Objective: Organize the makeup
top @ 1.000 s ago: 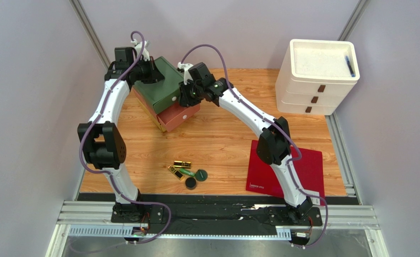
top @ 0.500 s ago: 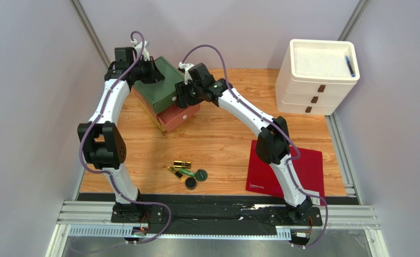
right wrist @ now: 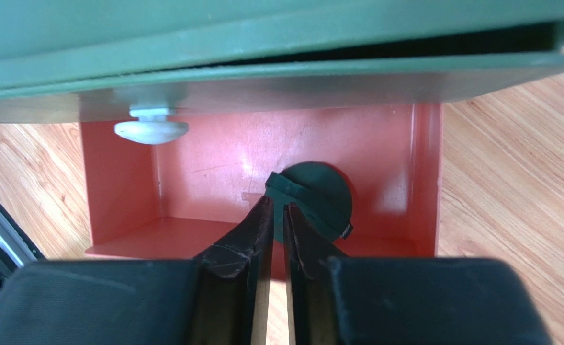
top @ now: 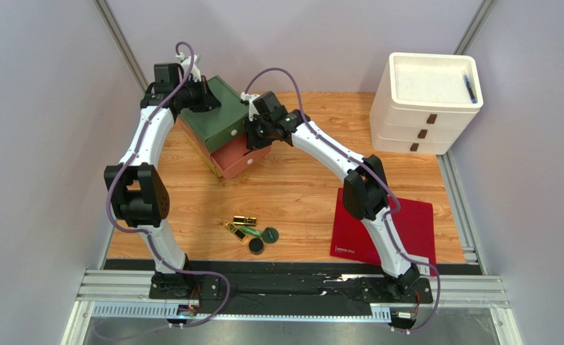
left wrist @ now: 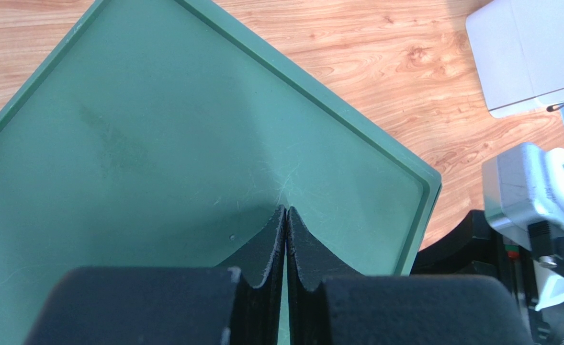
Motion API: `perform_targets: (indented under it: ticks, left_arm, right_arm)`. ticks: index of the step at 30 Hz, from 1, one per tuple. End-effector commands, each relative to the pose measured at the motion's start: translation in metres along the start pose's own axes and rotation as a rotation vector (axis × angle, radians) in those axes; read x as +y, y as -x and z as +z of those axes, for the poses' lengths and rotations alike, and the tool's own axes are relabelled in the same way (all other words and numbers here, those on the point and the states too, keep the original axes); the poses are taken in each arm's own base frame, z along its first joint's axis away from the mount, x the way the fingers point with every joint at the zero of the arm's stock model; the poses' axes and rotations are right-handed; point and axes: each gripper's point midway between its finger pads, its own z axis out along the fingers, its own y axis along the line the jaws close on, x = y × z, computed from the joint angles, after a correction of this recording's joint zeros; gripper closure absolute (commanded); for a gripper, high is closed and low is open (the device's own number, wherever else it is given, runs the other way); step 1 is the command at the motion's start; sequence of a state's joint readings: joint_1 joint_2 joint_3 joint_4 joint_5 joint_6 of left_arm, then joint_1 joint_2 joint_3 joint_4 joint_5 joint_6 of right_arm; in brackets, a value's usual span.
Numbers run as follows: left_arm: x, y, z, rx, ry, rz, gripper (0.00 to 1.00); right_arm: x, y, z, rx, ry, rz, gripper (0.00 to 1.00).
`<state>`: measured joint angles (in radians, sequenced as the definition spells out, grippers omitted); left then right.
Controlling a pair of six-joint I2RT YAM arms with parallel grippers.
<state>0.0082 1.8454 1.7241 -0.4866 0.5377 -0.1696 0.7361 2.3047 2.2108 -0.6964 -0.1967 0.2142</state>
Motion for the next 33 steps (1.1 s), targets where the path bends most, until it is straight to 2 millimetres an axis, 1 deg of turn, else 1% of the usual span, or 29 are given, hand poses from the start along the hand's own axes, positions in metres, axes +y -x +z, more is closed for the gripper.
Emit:
perform_targets:
  ticks: [1,5,9,10,11,12,13,14,15,16,17,18,19,20,21,23,25,26,27,28,29,30,32,33]
  left_arm:
    - [0.022,-0.083,0.008,0.261,0.073,-0.119,0.92]
    - [0.022,-0.083,0.008,0.259,0.071,-0.122,0.92]
    - [0.021,-0.085,0.008,0.262,0.069,-0.126,0.92]
    - [0.021,-0.086,0.008,0.264,0.069,-0.125,0.92]
    - [0.022,-0.085,0.008,0.262,0.07,-0.125,0.92]
    - [0.021,-0.084,0.008,0.26,0.068,-0.124,0.92]
    - [0.021,-0.084,0.008,0.26,0.069,-0.124,0.92]
    - [0.021,-0.084,0.008,0.26,0.069,-0.123,0.92]
    - [0.021,-0.083,0.007,0.257,0.07,-0.122,0.92]
    - [0.021,-0.083,0.008,0.257,0.069,-0.12,0.92]
    - [0.021,-0.083,0.007,0.258,0.068,-0.123,0.92]
    - [0.021,-0.084,0.008,0.259,0.067,-0.122,0.92]
    - [0.021,-0.083,0.008,0.258,0.067,-0.122,0.92]
    - [0.021,-0.083,0.008,0.257,0.065,-0.121,0.92]
    - [0.021,-0.084,0.008,0.258,0.064,-0.122,0.92]
    - [0.02,-0.083,0.008,0.259,0.061,-0.121,0.92]
    - [0.018,-0.082,0.006,0.254,0.059,-0.119,0.92]
    - [0.017,-0.081,0.005,0.25,0.059,-0.119,0.92]
    - [0.016,-0.08,0.004,0.246,0.058,-0.117,0.92]
    - [0.017,-0.08,0.004,0.245,0.06,-0.118,0.92]
    - [0.017,-0.08,0.004,0.244,0.06,-0.119,0.92]
    - [0.017,-0.081,0.004,0.247,0.059,-0.119,0.92]
    - [0.016,-0.083,0.005,0.248,0.055,-0.124,0.92]
    - [0.017,-0.084,0.005,0.249,0.054,-0.126,0.92]
  right_arm:
    - [0.001,-0.006,-0.003,0.02,0.007,-0.002,0.86]
    - [0.0,-0.006,-0.008,0.018,-0.003,-0.005,0.87]
    - [0.0,0.003,-0.015,-0.017,-0.019,-0.007,0.87]
    - [-0.002,0.014,-0.021,-0.062,-0.036,-0.005,0.86]
    - [0.001,0.022,-0.025,-0.091,-0.037,-0.005,0.85]
    - [0.003,0.032,-0.026,-0.139,-0.029,-0.013,0.79]
    - [0.006,0.047,-0.039,-0.193,-0.028,-0.018,0.75]
    - [0.008,0.057,-0.045,-0.23,-0.025,-0.024,0.71]
    - [0.013,0.071,-0.051,-0.286,-0.017,-0.032,0.58]
    - [0.017,0.087,-0.066,-0.335,-0.015,-0.039,0.53]
    - [0.022,0.096,-0.073,-0.361,-0.009,-0.048,0.5]
    - [0.024,0.102,-0.079,-0.377,-0.005,-0.057,0.43]
    - [0.03,0.113,-0.091,-0.404,0.003,-0.064,0.41]
    - [0.031,0.116,-0.098,-0.412,0.003,-0.075,0.39]
    - [0.032,0.113,-0.102,-0.391,0.006,-0.082,0.37]
    - [0.035,0.104,-0.107,-0.353,0.017,-0.094,0.37]
    - [0.04,0.084,-0.119,-0.28,0.042,-0.112,0.35]
    - [0.035,0.06,-0.112,-0.211,0.038,-0.119,0.35]
    - [0.038,0.05,-0.127,-0.184,0.047,-0.127,0.33]
    - [0.037,0.034,-0.128,-0.142,0.053,-0.127,0.33]
    - [0.031,0.003,-0.12,-0.062,0.051,-0.126,0.32]
    - [0.032,-0.01,-0.132,-0.034,0.057,-0.144,0.32]
    - [0.033,-0.04,-0.134,0.042,0.067,-0.161,0.31]
    - [0.027,-0.071,-0.133,0.129,0.06,-0.179,0.3]
